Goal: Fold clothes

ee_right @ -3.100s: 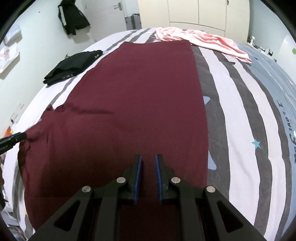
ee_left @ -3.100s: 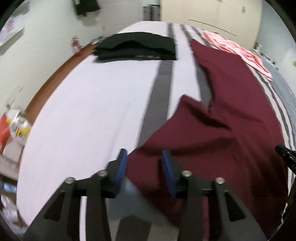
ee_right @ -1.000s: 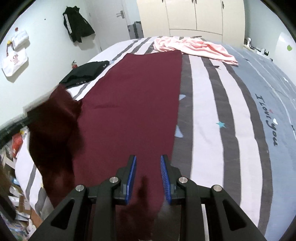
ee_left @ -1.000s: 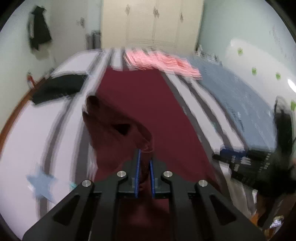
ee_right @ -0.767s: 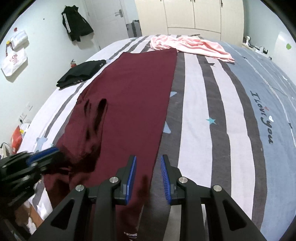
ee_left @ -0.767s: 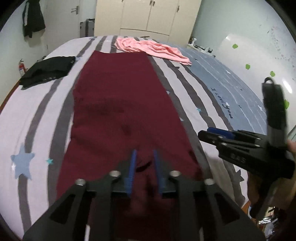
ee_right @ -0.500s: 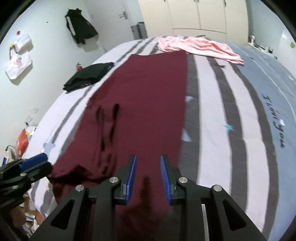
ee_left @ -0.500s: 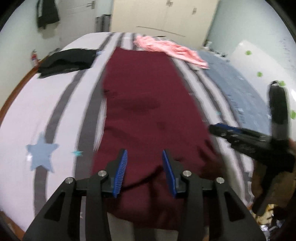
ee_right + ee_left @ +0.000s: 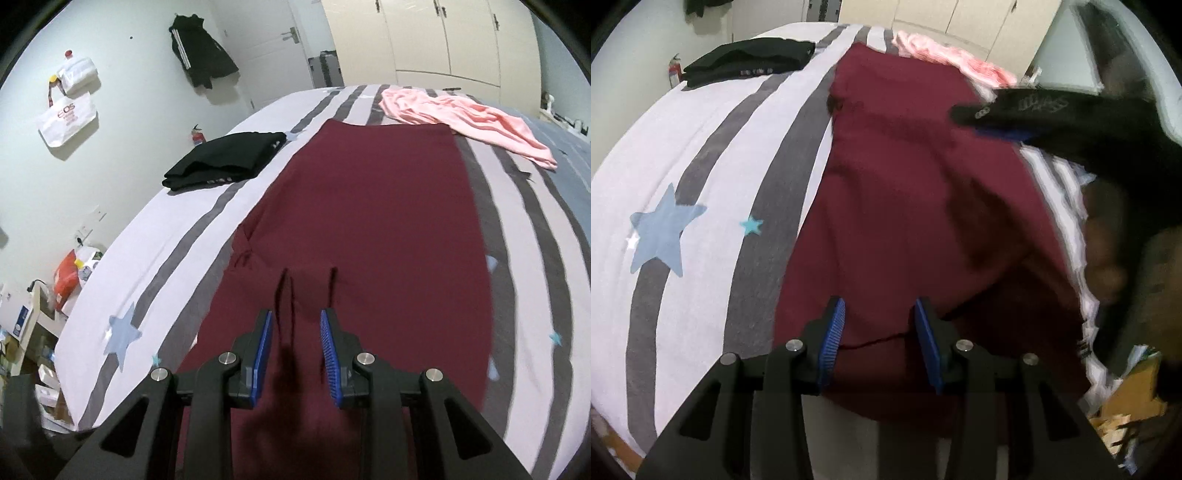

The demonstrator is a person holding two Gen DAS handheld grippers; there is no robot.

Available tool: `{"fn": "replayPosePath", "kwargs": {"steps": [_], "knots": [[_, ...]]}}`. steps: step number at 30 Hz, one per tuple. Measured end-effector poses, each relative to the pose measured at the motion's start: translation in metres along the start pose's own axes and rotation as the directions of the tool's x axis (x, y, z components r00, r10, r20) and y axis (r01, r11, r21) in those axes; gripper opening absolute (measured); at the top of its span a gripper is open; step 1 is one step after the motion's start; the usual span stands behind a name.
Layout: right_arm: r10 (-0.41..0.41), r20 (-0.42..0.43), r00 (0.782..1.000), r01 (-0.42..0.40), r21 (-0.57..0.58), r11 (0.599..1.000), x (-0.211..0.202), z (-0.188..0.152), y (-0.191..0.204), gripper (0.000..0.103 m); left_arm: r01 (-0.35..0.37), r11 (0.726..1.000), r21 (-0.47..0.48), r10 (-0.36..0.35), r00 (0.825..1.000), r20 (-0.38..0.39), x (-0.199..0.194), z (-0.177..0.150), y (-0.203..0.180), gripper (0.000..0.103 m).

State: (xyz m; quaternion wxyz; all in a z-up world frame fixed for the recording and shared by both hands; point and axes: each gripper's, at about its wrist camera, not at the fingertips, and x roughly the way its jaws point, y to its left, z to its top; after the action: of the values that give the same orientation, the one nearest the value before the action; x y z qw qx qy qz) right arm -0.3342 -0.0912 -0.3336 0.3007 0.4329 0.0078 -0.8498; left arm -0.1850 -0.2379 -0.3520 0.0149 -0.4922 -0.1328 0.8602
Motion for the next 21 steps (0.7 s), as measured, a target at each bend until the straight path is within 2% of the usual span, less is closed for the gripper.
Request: {"fn": "replayPosePath", "kwargs": {"steps": [5, 8, 11, 13, 16, 21], "knots": [[0.003, -0.014, 1.0, -0.003, -0.017, 1.0, 0.027, 0.01, 0.005, 0.024, 0.009, 0.999, 0.03, -0.008, 0.999, -0.047, 0.017, -0.016, -0.01, 0.036], [-0.031, -0.042, 0.999, 0.03, -0.023, 0.999, 0.046, 0.008, -0.002, 0.024, -0.013, 0.997, 0.081, 0.015, 1.0, -0.023, 0.02, -0.024, -0.015, 0.036], [-0.066, -0.073, 0.995, 0.066, -0.007, 0.998, 0.061, 0.001, -0.018, 0.024, 0.023, 0.999, 0.028, -0.022, 0.998, -0.052, 0.014, -0.017, -0.01, 0.036], [-0.052, -0.074, 0.996, 0.053, 0.015, 0.998, 0.062, -0.001, -0.028, 0.024, 0.039, 0.999, 0.018, -0.038, 0.998, -0.046, 0.004, -0.009, -0.009, 0.036], [-0.063, -0.06, 0.996, 0.065, 0.022, 0.998, 0.054, 0.001, -0.032, 0.024, 0.051, 0.999, 0.012, -0.051, 0.999, 0.011, -0.015, 0.011, -0.005, 0.036], [-0.041, -0.009, 0.999, 0.042, 0.037, 0.998, 0.021, 0.002, -0.03, 0.024, 0.039, 0.999, 0.006, -0.039, 0.992, 0.117, -0.008, 0.074, 0.014, 0.036]]}}
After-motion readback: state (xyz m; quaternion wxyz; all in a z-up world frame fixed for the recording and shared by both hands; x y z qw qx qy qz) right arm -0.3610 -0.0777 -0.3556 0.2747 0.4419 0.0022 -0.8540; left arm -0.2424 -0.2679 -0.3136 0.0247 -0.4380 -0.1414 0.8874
